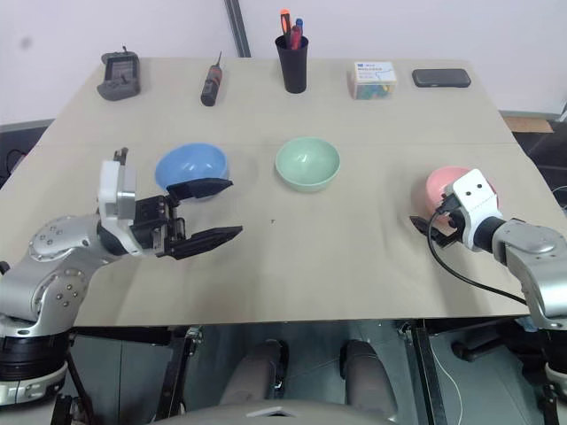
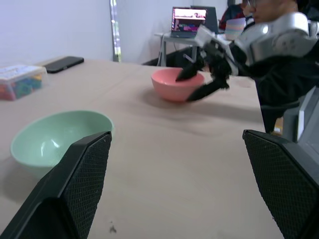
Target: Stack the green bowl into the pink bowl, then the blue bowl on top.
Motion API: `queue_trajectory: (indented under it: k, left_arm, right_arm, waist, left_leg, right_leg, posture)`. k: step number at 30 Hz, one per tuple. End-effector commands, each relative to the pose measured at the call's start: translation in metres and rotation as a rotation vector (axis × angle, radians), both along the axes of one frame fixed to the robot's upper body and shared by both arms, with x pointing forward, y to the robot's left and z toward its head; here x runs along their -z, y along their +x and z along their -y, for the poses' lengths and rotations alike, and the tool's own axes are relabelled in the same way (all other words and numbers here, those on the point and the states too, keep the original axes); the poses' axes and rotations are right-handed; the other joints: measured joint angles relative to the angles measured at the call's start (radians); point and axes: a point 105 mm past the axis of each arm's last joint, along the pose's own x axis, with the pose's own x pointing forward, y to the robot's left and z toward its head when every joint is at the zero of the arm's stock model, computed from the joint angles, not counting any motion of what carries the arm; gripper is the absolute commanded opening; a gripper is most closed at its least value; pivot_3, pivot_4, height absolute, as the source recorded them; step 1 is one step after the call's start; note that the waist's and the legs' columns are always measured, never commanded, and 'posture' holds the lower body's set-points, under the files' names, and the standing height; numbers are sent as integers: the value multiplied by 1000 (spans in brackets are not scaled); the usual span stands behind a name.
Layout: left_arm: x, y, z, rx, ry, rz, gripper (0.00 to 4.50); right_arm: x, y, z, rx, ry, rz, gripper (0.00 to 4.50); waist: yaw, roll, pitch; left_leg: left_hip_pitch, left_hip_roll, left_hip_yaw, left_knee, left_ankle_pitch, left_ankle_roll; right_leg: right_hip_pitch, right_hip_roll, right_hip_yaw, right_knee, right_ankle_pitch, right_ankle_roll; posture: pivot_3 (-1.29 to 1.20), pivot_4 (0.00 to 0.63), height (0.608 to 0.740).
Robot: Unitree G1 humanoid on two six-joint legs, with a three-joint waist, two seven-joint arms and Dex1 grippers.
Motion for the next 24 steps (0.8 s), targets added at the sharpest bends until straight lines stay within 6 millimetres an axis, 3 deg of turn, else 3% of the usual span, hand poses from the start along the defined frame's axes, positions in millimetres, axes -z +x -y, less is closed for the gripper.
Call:
queue_trajectory:
  k: [1,5,8,11,14,20,24]
  left_arm:
    - [-13,-7,7,26,-15,53,4500]
    - [-15,-7,4,0,-28,55,4500]
    - [-11,-6,3,-19,-22,63,4500]
    - [-12,-4,3,-49,-39,65,4500]
    - [-10,3,-2,-113,-30,77,4500]
    - [-1,25,-31,-338,-18,89,4500]
    - [-5,28,-35,-369,-32,109,4500]
  right_arm:
    - [-6,13,10,56,-30,34,2801]
    - [-8,16,6,29,-34,41,992]
    - [-9,16,-3,-4,-37,39,58]
    - [-14,15,-14,-57,-74,65,58]
    - [-23,8,-38,-172,-89,97,58]
    - [-18,-40,-143,-592,0,90,58]
    - [-11,-51,-171,-678,38,60,58]
  waist:
    - [-1,0,0]
    - [-1,0,0]
    - [-1,0,0]
    - [-1,0,0]
    - [-2,0,0]
    - [-4,0,0]
    - [3,0,0]
  left_leg:
    - [0,0,0,0,0,0]
    - [0,0,0,0,0,0]
    - [0,0,0,0,0,0]
    - [0,0,0,0,0,0]
    - [0,0,0,0,0,0]
    - [1,1,-1,0,0,0]
    - [0,1,-2,1,0,0]
  right_leg:
    - [0,0,0,0,0,0]
    - [0,0,0,1,0,0]
    - [0,0,0,1,0,0]
    - [0,0,0,1,0,0]
    - [0,0,0,1,0,0]
    - [0,1,-1,1,0,0]
    - [0,1,-2,1,0,0]
  posture:
    - [0,150,740]
    - [0,150,740]
    - [0,150,740]
    - [0,150,740]
    - [0,150,740]
    - [0,150,740]
    - [0,150,740]
